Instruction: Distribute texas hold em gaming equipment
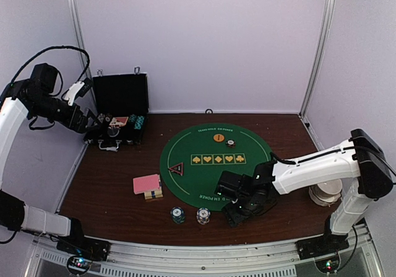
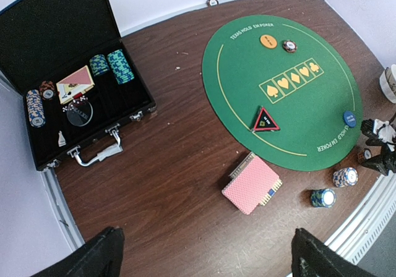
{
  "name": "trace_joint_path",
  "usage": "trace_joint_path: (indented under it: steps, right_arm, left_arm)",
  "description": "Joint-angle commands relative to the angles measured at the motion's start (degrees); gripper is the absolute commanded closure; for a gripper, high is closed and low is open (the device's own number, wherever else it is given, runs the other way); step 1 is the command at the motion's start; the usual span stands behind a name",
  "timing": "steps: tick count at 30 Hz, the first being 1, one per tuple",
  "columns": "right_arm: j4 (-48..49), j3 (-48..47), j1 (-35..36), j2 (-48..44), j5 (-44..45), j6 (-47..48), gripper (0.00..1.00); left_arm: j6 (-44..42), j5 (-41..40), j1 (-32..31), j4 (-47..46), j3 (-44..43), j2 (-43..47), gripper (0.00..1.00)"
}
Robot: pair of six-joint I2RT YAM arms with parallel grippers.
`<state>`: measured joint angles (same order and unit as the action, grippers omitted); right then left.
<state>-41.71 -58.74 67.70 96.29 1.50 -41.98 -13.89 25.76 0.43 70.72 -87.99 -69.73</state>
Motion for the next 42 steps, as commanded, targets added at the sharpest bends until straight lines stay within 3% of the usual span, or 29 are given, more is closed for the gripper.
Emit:
trace_joint_path:
  steps: [1, 18, 27, 29, 35, 42]
  right_arm:
    - [0.2, 0.6, -0.8, 0.8, 0.1, 0.4, 0.33]
    - [1.0, 1.0, -1.8, 1.6, -3.4, 2.5, 0.37]
    - [0.0, 0.4, -1.9, 1.0, -2.9, 2.7, 0.47]
    - [-0.3, 0.1, -1.8, 0.7, -2.9, 2.9, 0.48]
    - [-1.7, -1.3, -1.9, 0.6, -2.8, 3.6, 0.36]
    - [-1.7, -2.1, -1.9, 0.9, -3.0, 3.7, 0.39]
  left_arm:
    - [-0.4, -0.1, 0.4, -0.1, -1.7, 0.6, 0.02]
    - [-1.0, -0.6, 0.4, 0.4, -2.5, 0.8, 0.03]
    - [-1.0, -0.5, 0.4, 0.5, -2.4, 0.9, 0.02]
    - [-1.1, -0.5, 0.4, 0.5, -2.3, 1.0, 0.02]
    - [-1.1, -0.6, 0.4, 0.5, -2.5, 1.2, 0.02]
    - [-1.4, -0.8, 0.4, 0.6, -2.3, 1.5, 0.03]
